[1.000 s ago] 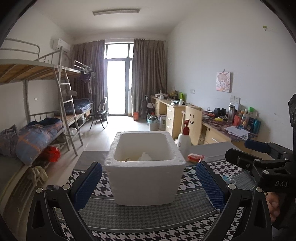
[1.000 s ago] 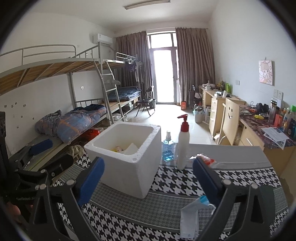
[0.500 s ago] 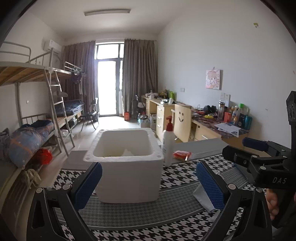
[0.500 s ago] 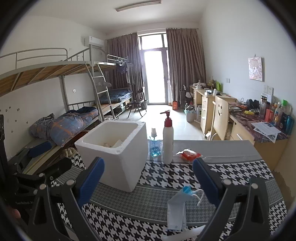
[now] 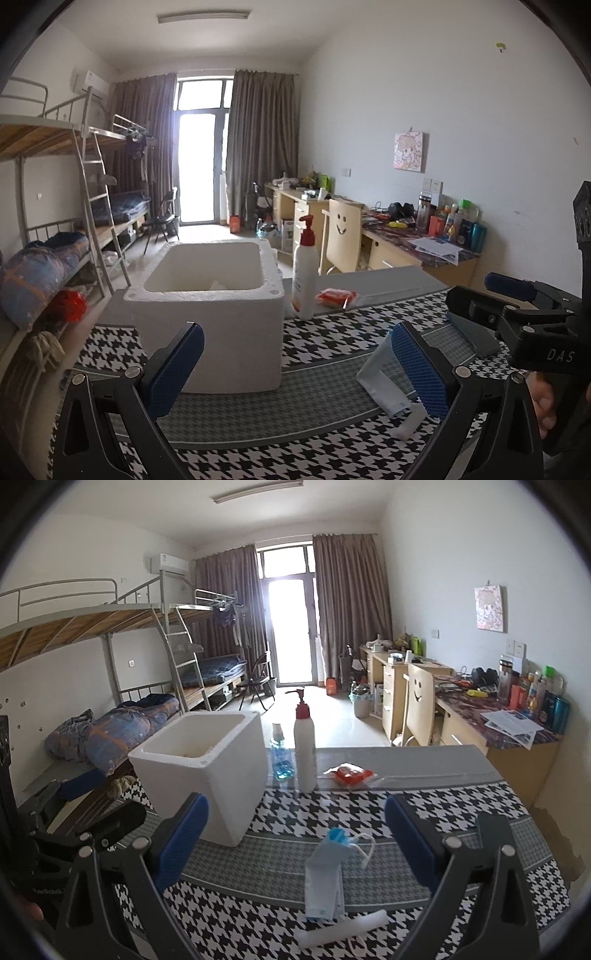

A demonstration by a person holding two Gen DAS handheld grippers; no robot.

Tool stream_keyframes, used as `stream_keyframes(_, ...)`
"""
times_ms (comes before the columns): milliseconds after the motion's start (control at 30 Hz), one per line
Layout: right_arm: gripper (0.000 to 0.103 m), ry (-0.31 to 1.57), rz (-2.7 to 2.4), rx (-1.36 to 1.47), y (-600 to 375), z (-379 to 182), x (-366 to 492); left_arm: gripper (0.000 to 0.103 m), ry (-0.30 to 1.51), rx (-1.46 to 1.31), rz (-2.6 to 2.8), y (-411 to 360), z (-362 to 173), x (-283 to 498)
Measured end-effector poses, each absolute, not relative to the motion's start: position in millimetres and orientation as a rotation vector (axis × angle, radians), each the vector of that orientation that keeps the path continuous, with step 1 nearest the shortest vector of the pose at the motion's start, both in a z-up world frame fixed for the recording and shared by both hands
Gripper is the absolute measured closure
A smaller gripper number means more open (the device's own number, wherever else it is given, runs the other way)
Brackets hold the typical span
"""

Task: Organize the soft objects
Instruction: 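Move both grippers toward the blue face mask and white roll on the table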

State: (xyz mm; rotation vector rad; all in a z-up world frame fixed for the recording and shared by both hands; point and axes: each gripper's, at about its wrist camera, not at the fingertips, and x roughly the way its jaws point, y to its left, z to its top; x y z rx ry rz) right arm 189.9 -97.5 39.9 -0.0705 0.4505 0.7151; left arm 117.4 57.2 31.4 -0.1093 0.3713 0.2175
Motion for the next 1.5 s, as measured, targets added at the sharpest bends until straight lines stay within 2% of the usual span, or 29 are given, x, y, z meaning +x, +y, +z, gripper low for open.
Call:
stream_keyframes(967,0.005,0.461,0.631,-0.048,-133,13,180,0.001,0.407,-0.092,0.129,36,9,140)
stream_keyframes(1500,0.005,0.511,0.555,-0.024,-150,-7,191,0.001,0.500,-0.040,0.019,24,-6,171)
